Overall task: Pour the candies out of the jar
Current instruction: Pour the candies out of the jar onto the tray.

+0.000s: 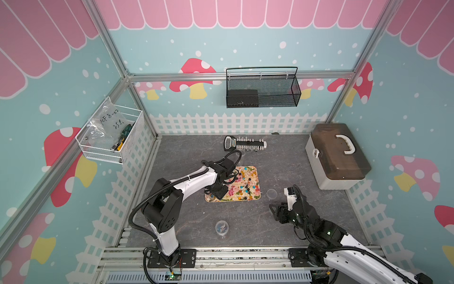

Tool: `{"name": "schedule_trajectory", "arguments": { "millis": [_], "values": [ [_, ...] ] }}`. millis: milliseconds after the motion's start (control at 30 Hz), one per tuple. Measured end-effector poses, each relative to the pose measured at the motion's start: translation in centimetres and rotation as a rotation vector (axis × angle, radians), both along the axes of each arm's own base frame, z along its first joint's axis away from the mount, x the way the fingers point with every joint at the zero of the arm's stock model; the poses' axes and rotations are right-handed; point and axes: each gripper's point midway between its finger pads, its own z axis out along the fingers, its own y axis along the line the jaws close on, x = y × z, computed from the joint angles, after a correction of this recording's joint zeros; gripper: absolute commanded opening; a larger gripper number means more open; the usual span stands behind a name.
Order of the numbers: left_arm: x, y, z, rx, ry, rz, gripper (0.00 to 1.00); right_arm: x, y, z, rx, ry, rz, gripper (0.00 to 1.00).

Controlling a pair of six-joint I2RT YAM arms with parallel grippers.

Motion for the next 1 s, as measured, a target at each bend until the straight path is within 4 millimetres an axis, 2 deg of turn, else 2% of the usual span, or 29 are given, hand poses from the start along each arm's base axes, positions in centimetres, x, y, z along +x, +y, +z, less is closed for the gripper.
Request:
{"name": "schedule_trajectory", "arguments": {
  "millis": [300,400,567,667,767,900,1000],
  "values": [
    [0.0,-0.7,-1.9,-0.032,0.056,-0.019,0.61,-0.3,-0.1,-0.6,-0.004,0.031,-0.002,0.68],
    [0.1,-0.7,-1.9,-0.030,0.057,-0.017,0.51,-0.4,-0.1,-0.5,0.002,0.030,-0.003,0.68],
    [0.1,-0.4,-1.6,0.010,0.042,-0.026,0.49,-0.6,-0.4,-0.2,0.012,0.022,-0.006,0.68],
    [0.2,0.0,-0.7,0.082,0.013,-0.056,0.49,-0.7,-0.5,0.0,0.019,0.014,-0.007,0.68],
    [0.7,0.0,1.2,0.151,-0.049,-0.107,0.49,-0.8,-0.6,0.2,0.030,0.003,-0.007,0.68],
    [1.3,0.1,3.7,0.255,-0.122,-0.170,0.49,-0.9,-0.6,-0.3,0.031,0.003,-0.003,0.67],
    [1.3,0.8,4.8,0.354,-0.151,-0.215,0.49,-1.0,-0.5,-0.5,0.027,0.004,0.007,0.67]
  ]
}}
